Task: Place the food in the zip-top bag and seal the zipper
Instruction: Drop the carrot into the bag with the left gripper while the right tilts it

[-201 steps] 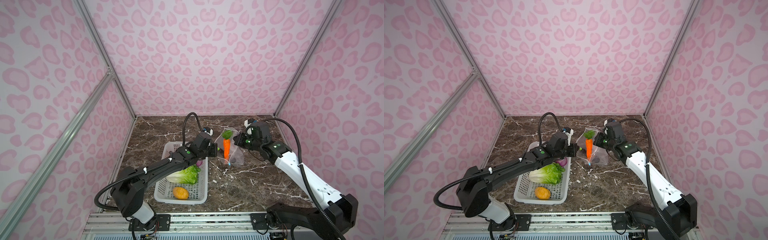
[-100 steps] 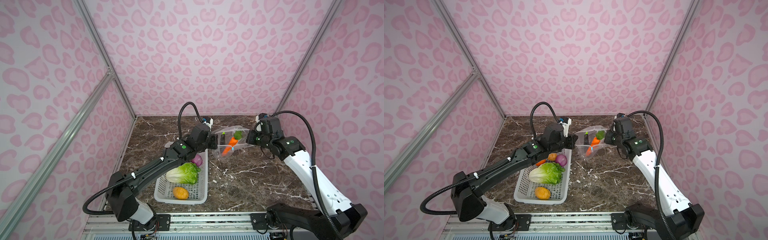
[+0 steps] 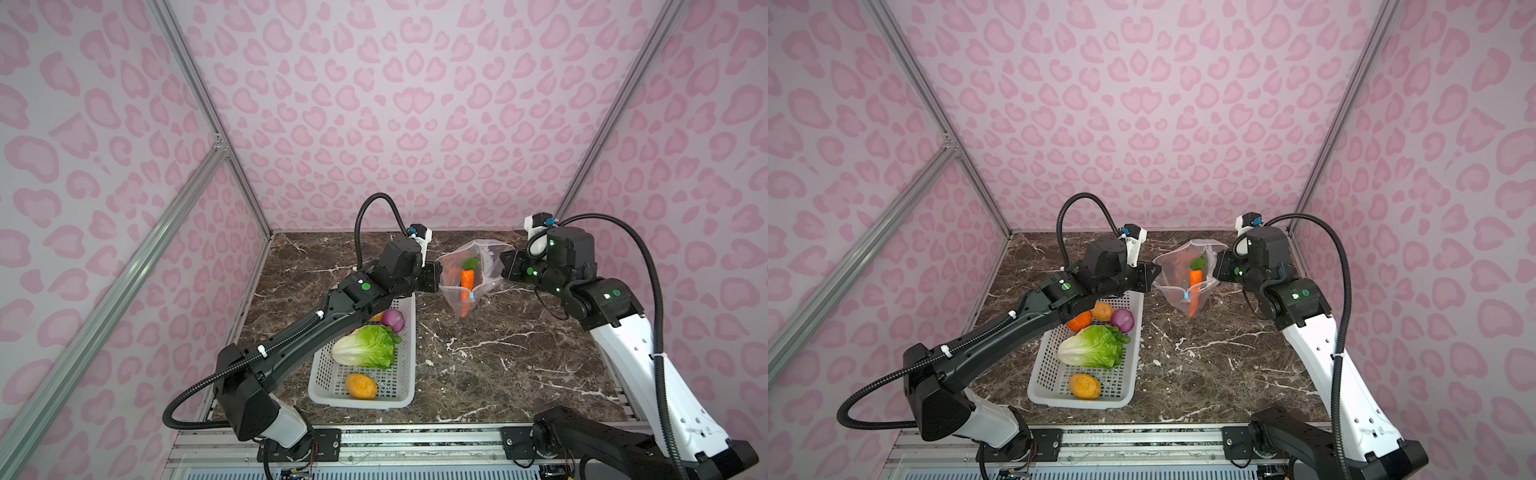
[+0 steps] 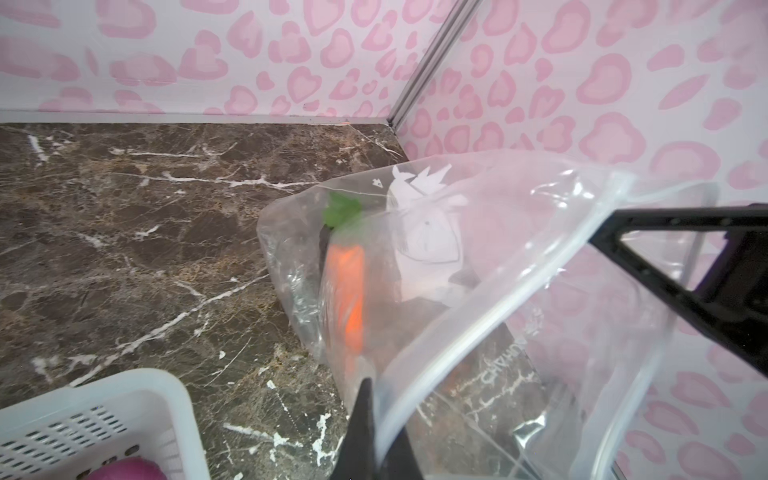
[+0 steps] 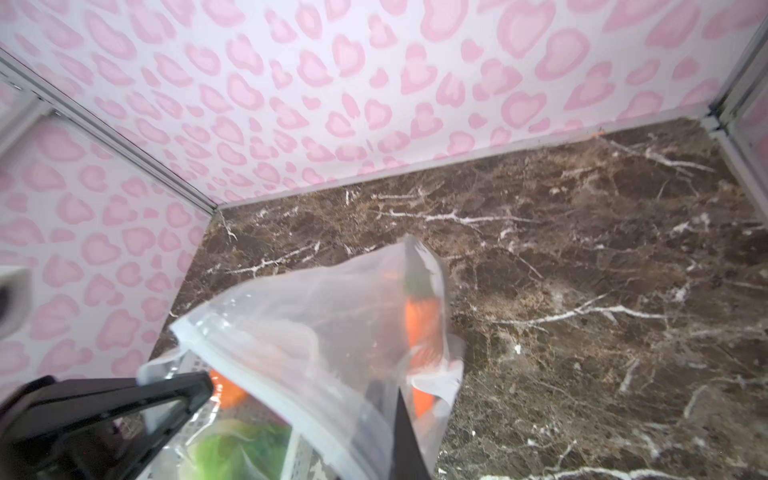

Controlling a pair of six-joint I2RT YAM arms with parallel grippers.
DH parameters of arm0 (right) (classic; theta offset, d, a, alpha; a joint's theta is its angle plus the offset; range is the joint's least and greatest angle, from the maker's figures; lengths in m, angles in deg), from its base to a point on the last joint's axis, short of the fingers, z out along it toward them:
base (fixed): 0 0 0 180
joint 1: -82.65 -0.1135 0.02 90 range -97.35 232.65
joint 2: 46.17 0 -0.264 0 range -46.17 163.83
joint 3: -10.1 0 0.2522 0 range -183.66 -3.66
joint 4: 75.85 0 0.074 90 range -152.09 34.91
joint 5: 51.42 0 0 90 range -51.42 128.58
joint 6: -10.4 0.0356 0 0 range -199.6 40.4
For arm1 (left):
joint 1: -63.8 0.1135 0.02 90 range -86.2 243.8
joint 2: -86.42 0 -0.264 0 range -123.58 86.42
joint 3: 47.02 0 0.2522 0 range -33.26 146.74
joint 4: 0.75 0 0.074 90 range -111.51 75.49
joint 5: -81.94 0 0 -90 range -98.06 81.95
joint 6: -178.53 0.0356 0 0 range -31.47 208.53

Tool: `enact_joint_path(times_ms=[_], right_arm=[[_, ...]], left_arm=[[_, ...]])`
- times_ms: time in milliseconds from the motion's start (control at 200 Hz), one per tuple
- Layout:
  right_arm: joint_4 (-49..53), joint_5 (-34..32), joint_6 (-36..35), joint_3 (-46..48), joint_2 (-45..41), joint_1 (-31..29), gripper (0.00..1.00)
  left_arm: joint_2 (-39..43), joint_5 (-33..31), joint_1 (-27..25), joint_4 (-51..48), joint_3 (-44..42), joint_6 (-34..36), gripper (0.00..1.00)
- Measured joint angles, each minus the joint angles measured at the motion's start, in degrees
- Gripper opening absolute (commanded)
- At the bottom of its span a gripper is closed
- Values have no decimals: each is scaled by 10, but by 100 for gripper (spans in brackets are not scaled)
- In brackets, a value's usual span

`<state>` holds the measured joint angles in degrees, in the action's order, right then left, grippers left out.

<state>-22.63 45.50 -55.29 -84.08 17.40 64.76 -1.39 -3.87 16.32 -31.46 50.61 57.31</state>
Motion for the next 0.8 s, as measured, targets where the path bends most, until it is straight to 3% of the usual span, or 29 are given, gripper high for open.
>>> enact_joint_path(times_ms=[210, 610, 800], right_arm=[[-20, -20, -6, 2, -14, 0, 0], [-11, -25, 0, 92, 50, -15, 0], [-3, -52, 1, 93, 63, -44, 31]], left_arm=[[-42, 68, -2, 23, -17, -23, 3], [-74, 78, 0, 22, -62, -58, 3], [-62, 73, 0, 23, -63, -63, 3]])
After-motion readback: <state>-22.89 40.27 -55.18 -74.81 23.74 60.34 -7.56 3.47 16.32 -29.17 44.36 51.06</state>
